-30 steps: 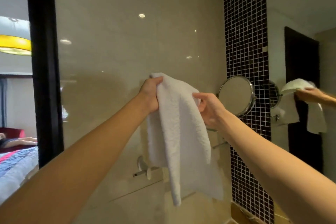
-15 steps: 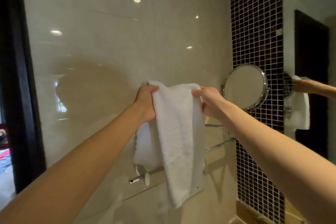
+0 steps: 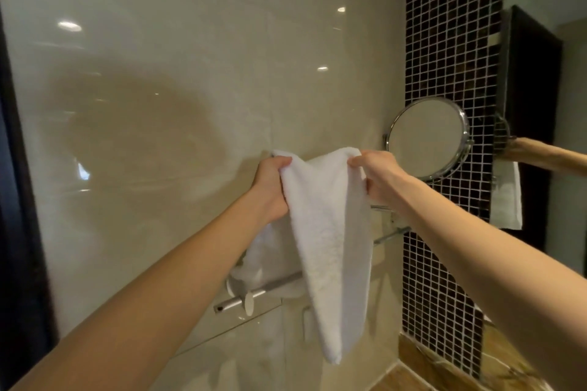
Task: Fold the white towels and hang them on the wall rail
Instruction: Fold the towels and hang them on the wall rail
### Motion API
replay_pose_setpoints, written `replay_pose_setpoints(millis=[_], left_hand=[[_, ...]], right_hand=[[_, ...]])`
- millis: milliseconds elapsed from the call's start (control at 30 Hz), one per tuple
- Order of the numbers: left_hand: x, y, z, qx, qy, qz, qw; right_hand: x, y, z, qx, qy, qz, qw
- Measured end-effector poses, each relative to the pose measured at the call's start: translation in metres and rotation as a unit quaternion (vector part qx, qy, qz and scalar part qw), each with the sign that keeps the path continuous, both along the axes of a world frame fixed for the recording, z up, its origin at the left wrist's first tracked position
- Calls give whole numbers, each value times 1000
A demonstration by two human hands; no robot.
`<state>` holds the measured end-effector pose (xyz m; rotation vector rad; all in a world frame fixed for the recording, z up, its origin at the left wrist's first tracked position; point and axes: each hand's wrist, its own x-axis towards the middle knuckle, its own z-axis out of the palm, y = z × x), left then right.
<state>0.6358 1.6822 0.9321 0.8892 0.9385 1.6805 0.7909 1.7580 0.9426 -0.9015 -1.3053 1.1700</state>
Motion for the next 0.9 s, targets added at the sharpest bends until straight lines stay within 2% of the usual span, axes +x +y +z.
replay_pose_setpoints(millis=[200,333,533,700,900], left_hand=[[17,18,-3,-4,2,-40,999],[12,23,-16,-21,17,-46,999],[-18,21,-40,-78,68,-20,994],[-40,16,-52,-114,86,-32,989],[-52,8,-58,-202,140,-12,969]], right_hand=[[15,6,3,3,18,-41,999],[20,9,-7,-43,6,-42,998],[16,9,-30,-106,-46,30,993],[14,9,-47,-197,-117,137,964],[-1,5,-60,-177,-130,93,971]])
